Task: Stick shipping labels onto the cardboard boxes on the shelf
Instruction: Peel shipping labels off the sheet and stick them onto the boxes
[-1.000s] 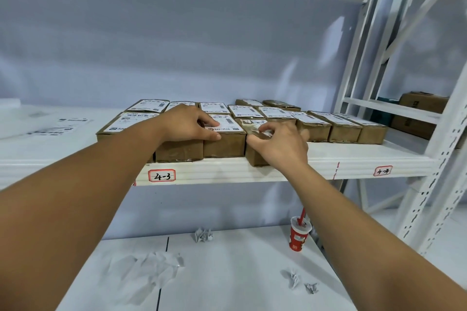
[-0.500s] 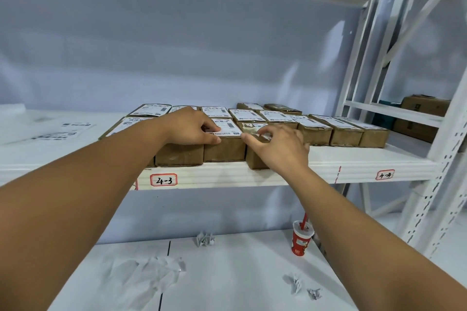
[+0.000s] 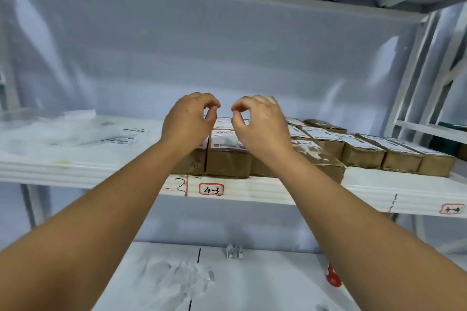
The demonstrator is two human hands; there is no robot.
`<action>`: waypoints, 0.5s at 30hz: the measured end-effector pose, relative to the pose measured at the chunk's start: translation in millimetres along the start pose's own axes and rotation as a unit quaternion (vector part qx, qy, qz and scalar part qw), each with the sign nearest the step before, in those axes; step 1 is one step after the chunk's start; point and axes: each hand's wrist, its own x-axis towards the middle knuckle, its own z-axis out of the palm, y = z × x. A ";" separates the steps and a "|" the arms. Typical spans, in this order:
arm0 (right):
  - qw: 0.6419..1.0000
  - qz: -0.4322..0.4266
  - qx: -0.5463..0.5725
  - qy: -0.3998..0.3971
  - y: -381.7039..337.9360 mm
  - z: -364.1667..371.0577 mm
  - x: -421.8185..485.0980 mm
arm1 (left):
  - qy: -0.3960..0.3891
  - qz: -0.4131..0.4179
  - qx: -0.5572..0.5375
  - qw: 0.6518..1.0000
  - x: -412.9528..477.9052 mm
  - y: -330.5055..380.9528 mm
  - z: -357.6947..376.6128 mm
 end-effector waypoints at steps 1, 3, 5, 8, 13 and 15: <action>1.000 -0.028 0.002 -0.002 -15.8 5.6 2.1 | 0.029 -0.030 -0.009 0.999 -4.2 -14.2 -7.0; 0.997 -0.078 0.014 -0.007 -44.5 16.4 4.5 | 0.077 -0.097 -0.014 0.992 -13.0 -43.2 -19.1; 0.991 -0.124 0.037 -0.020 -72.4 30.2 6.6 | 0.101 -0.188 -0.012 0.977 -21.1 -77.0 -31.7; 0.977 -0.173 0.084 -0.086 -107.9 57.9 7.0 | -0.030 -0.307 0.044 0.950 -31.8 -114.1 -45.8; 0.962 -0.140 0.096 -0.215 -152.5 116.3 5.6 | -0.104 -0.344 -0.069 0.931 -32.9 -121.0 -61.5; 0.959 -0.058 0.167 -0.222 -161.5 136.1 10.6 | -0.172 -0.318 0.003 0.932 -28.9 -141.8 -62.3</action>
